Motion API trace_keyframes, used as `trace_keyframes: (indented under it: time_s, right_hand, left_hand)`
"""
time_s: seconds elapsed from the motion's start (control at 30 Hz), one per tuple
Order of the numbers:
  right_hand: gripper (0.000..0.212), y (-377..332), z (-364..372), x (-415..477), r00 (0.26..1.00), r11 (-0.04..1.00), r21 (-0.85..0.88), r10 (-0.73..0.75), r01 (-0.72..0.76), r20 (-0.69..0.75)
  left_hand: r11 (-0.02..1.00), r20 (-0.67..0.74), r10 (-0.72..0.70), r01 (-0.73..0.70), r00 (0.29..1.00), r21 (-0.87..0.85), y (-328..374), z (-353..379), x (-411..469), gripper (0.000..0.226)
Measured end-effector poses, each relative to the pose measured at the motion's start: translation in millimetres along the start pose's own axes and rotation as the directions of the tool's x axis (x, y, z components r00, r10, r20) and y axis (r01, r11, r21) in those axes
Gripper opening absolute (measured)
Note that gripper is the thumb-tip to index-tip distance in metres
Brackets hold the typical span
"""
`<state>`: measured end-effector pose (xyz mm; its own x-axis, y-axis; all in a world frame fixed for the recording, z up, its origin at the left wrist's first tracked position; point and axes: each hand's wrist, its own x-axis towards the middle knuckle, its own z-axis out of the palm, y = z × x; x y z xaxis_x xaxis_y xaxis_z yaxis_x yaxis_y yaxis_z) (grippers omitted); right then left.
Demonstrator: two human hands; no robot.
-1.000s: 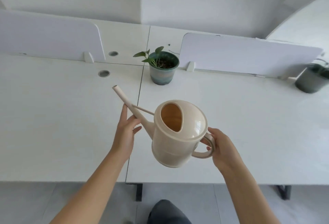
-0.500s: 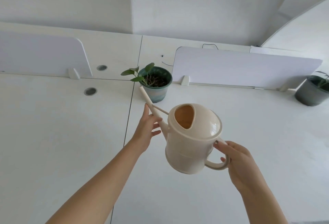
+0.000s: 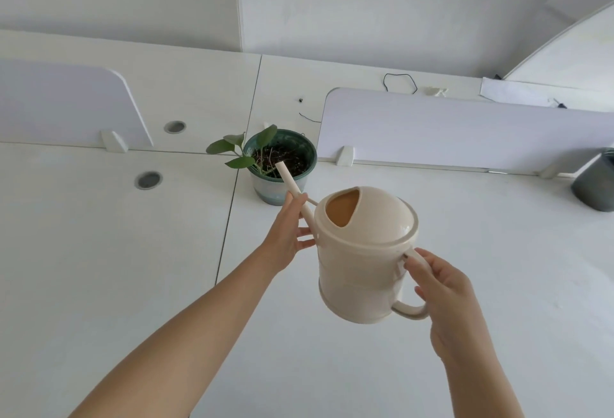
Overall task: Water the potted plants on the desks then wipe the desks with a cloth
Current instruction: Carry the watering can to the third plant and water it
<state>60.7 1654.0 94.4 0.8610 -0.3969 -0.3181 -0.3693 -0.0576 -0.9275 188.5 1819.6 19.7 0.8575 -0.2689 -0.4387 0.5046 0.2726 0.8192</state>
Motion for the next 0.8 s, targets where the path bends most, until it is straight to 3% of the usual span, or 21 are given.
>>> trace_keyframes:
  time_s: [0.23, 0.47, 0.6, 0.8]
  right_hand:
    - [0.014, -11, 1, 27, 0.998, 0.999, 0.039, 0.006, -0.003, -0.069]
    - [0.017, -24, 6, 46, 0.991, 1.000, 0.023, -0.016, 0.019, -0.133]
    - [0.018, -30, 4, 50, 0.988, 1.000, 0.009, -0.022, 0.024, -0.152]
    - [0.018, -34, 0, 42, 0.985, 1.000, -0.020, -0.025, 0.022, -0.173]
  left_hand:
    - [0.998, 0.009, -0.050, 0.050, 0.999, 0.030, 8, 11, 40, 0.056]
    - [0.996, 0.041, -0.094, 0.094, 0.995, 0.003, 16, 22, 65, 0.045]
    - [0.997, 0.085, -0.076, 0.078, 0.993, -0.017, 15, 23, 68, 0.028]
    - [0.996, 0.176, -0.012, 0.027, 0.984, -0.086, 5, 23, 60, 0.062]
